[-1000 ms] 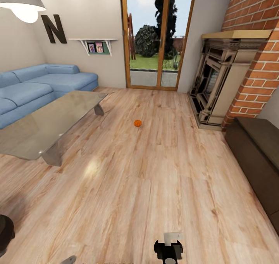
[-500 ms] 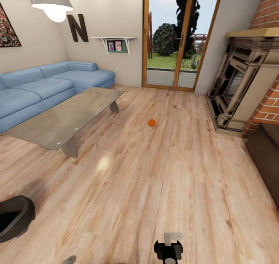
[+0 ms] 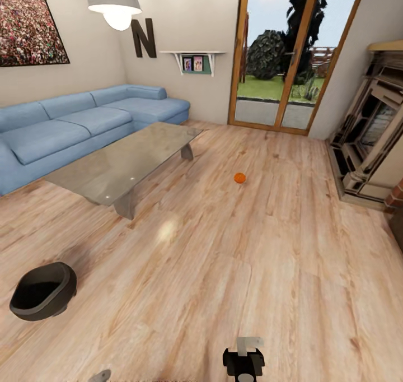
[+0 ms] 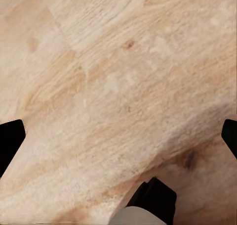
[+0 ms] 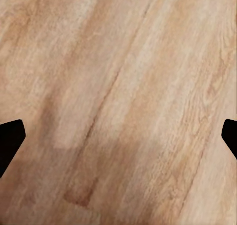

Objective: Place each of the two pumpkins and all three candles from the living room inside a cabinet in the living room (use any cabinet), then make sure every cabinet is closed, and position the cauldron so it is next to a table in the living room.

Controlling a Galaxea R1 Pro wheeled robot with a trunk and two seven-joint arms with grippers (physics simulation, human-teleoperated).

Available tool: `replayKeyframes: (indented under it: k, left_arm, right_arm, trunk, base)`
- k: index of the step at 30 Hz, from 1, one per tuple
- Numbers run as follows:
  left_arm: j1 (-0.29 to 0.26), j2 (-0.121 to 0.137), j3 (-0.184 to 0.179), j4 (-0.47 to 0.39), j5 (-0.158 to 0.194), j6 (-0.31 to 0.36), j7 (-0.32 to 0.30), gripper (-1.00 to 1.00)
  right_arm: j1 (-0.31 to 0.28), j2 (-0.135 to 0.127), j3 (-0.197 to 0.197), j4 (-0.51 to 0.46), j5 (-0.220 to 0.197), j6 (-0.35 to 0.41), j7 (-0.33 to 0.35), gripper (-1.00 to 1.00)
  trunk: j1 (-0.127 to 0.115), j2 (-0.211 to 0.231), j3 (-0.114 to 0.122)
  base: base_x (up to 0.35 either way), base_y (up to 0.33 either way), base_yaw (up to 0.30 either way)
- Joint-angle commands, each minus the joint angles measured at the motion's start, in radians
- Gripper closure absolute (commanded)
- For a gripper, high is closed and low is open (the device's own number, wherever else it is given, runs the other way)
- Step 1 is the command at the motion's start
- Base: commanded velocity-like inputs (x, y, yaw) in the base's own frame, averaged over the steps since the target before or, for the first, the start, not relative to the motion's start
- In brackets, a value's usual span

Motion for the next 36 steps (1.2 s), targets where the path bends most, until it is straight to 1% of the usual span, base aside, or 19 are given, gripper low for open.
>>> replayKeyframes:
  k: [1,7,9,13,15,36]
  left_arm:
    - [0.0,-0.001,0.002,0.0,0.004,-0.004,0.0,-1.0]
    - [0.0,-0.008,0.001,0.0,0.003,-0.005,0.0,-1.0]
    - [0.0,-0.012,0.001,0.002,0.002,-0.024,0.0,-1.0]
    - [0.0,-0.02,0.0,0.034,-0.003,-0.072,0.0,-1.0]
    - [0.0,-0.021,-0.001,0.039,-0.008,-0.079,0.0,-1.0]
    - [0.0,-0.023,-0.002,0.042,-0.01,-0.084,0.0,-1.0]
  right_arm:
    - [-0.001,0.0,0.007,0.0,-0.01,-0.006,-0.003,-1.0]
    - [-0.001,0.0,0.007,0.012,-0.008,-0.006,-0.003,-1.0]
    - [-0.001,0.0,0.007,0.013,-0.008,-0.006,-0.003,-1.0]
    - [-0.001,0.0,0.007,0.014,-0.008,-0.007,-0.003,-1.0]
    - [-0.001,0.0,0.007,0.014,-0.008,-0.007,-0.003,-1.0]
    - [-0.001,0.0,0.005,0.016,-0.012,-0.004,-0.003,-1.0]
  trunk:
    - [0.0,0.0,-0.002]
    - [0.0,0.0,-0.007]
    - [0.0,0.0,-0.009]
    - [0.0,0.0,-0.013]
    - [0.0,0.0,-0.015]
    - [0.0,0.0,-0.038]
  base:
    - [0.0,0.0,0.262]
    - [0.0,0.0,0.255]
    - [0.0,0.0,0.248]
    - [0.0,0.0,0.242]
    - [0.0,0.0,0.238]
    - [0.0,0.0,0.23]
